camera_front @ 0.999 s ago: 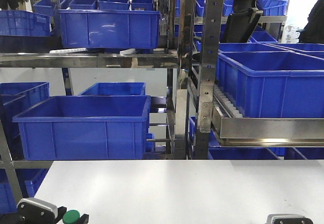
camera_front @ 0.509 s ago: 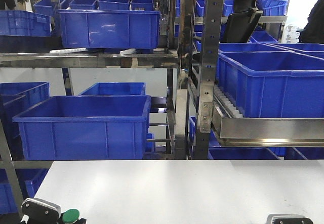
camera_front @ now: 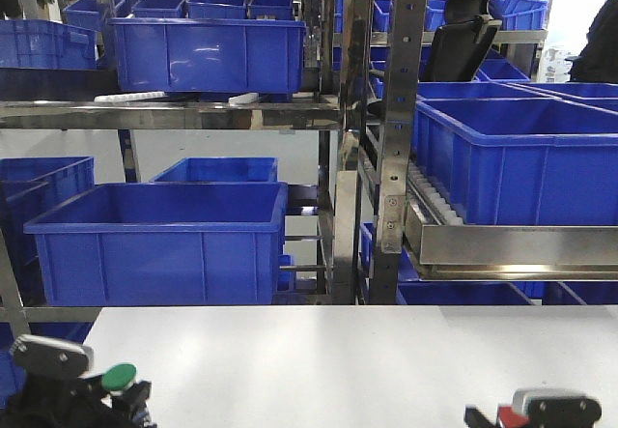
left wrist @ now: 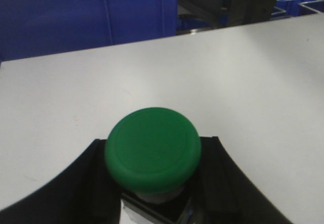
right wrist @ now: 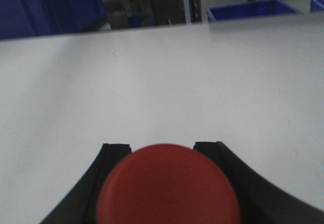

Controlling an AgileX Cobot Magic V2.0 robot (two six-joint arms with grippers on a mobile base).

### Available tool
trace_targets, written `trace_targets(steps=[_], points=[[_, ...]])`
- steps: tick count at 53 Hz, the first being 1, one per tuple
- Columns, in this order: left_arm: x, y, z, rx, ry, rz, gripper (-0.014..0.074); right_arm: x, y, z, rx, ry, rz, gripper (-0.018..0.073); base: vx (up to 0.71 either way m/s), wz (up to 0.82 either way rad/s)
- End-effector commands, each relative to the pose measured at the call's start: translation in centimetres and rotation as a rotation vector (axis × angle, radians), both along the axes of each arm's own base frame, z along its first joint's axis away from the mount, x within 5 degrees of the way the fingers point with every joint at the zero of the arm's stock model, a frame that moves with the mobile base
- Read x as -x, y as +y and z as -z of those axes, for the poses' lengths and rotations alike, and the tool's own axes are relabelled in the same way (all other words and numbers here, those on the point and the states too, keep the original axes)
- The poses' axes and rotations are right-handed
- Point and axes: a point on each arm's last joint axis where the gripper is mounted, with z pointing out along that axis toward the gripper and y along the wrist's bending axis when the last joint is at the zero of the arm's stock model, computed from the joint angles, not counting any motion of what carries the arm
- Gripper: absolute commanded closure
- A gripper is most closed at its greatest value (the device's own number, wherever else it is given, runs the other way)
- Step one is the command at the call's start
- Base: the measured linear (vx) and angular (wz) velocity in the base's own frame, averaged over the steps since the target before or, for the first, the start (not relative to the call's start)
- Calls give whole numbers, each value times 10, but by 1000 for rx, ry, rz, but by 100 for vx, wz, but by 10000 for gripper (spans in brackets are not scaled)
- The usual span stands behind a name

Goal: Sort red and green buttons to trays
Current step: 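Lift both held buttons up off the table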

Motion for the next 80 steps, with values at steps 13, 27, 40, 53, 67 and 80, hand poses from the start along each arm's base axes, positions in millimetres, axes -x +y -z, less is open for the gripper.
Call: trace_targets(steps=[13, 27, 40, 53, 67, 80], points=[[65, 14, -113, 63, -45, -43, 600, 35, 5, -168, 74, -189, -96, 569, 0, 0], [129, 7, -144, 9, -27, 15, 600, 123, -12, -229, 177, -234, 16, 569, 0, 0], [159, 3, -160, 90, -63, 124, 596, 178, -14, -229, 166, -381, 18, 569, 0, 0], [163, 5, -163, 91, -89, 128, 596, 192, -14, -234, 218, -447, 15, 569, 0, 0], [163, 5, -163, 91, -89, 128, 596, 192, -14, -234, 218, -446, 15, 569, 0, 0], [163, 5, -163, 91, -89, 128, 596, 192, -14, -234, 218, -446, 14, 569, 0, 0]])
